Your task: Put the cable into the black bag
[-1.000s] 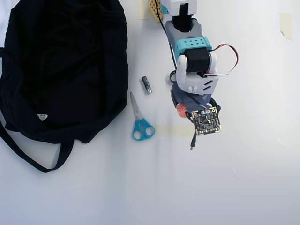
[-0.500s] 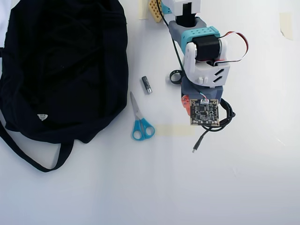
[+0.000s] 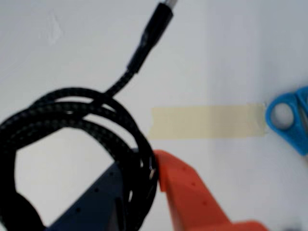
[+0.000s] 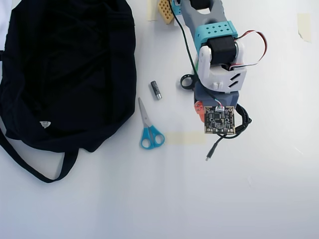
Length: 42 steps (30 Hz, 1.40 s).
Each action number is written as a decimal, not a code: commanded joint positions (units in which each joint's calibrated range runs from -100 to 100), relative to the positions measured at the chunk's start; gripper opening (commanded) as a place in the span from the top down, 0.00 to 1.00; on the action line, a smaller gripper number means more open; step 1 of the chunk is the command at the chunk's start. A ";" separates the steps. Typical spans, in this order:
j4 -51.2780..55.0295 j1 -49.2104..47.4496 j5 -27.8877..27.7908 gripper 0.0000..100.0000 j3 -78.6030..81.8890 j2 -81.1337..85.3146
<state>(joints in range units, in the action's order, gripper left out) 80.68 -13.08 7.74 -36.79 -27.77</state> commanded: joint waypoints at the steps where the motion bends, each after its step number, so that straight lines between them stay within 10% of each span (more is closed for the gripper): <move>1: -3.85 -0.76 0.07 0.98 9.48 11.59; 15: -21.85 1.41 0.39 0.98 49.73 36.98; 42: -21.85 34.92 0.49 0.98 56.74 47.36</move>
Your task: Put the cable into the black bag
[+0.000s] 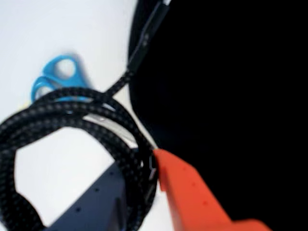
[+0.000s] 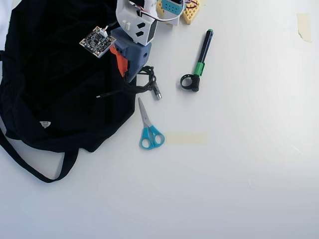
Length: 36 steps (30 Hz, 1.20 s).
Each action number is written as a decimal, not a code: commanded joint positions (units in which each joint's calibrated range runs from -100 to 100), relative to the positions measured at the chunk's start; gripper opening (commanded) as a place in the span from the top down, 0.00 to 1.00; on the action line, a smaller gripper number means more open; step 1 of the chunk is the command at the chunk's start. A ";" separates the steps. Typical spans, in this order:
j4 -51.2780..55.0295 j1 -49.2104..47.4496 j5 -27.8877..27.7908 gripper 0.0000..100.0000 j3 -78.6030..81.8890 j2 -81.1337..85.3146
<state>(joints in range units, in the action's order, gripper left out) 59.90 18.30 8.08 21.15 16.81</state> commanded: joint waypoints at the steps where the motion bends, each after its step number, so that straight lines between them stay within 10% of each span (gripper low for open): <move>1: -1.07 4.59 -0.06 0.98 -1.38 2.77; 15: -17.00 38.25 -2.89 0.97 -0.66 -5.36; 21: -23.03 40.12 -2.68 0.96 -1.11 -17.31; 30: -12.61 37.13 -3.89 0.56 -3.81 -12.16; 34: -2.10 28.83 -3.47 0.58 -2.73 8.58; 36: -0.12 19.55 -1.27 0.76 -2.73 12.90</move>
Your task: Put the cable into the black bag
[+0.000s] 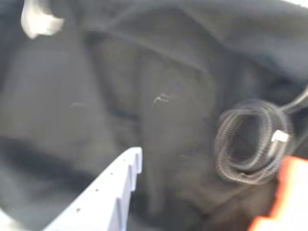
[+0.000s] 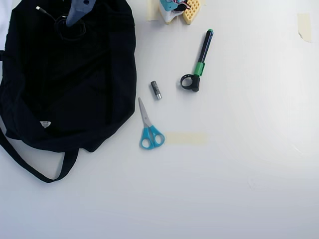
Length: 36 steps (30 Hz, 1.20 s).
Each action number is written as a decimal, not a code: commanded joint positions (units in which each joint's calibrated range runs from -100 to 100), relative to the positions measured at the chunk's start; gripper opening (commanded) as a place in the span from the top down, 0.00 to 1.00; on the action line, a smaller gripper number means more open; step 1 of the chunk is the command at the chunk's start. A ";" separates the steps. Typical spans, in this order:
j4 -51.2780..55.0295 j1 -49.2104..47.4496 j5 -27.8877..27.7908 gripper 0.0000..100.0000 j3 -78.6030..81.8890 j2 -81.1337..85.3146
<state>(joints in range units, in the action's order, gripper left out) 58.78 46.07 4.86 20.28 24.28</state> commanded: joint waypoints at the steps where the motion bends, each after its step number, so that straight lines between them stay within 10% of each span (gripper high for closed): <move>1: 1.00 -11.89 2.43 0.83 -1.86 6.42; 7: 10.13 -47.19 11.19 0.98 -1.95 14.97; 15: 14.26 -62.08 9.77 0.98 8.56 25.34; 21: 10.13 -62.60 -2.19 0.98 26.80 36.79; 36: 4.10 -53.55 -3.23 0.98 73.97 70.90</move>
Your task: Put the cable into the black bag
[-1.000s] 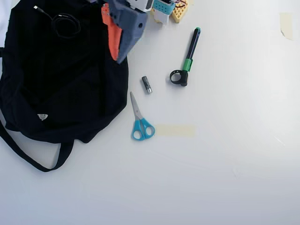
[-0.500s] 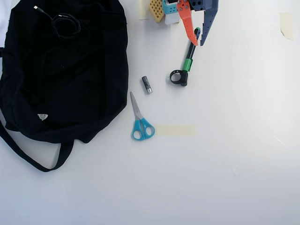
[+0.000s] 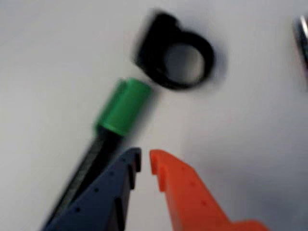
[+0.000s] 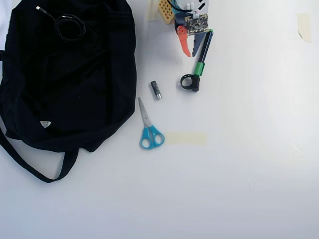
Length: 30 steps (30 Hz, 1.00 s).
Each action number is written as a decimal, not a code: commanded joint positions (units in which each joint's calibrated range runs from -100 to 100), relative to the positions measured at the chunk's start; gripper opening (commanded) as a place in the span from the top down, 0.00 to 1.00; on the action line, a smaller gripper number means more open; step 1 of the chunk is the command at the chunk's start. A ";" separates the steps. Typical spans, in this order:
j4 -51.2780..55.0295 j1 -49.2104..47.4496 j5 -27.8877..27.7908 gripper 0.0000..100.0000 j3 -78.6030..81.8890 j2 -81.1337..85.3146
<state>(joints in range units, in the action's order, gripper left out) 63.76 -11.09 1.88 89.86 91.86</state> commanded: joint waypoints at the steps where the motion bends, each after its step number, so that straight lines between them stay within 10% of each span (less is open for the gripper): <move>1: -0.88 4.74 -0.25 0.98 6.37 3.90; 30: 8.68 8.18 -4.45 0.98 9.51 7.56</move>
<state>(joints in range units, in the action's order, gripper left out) 69.94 -2.65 -2.37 98.27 98.51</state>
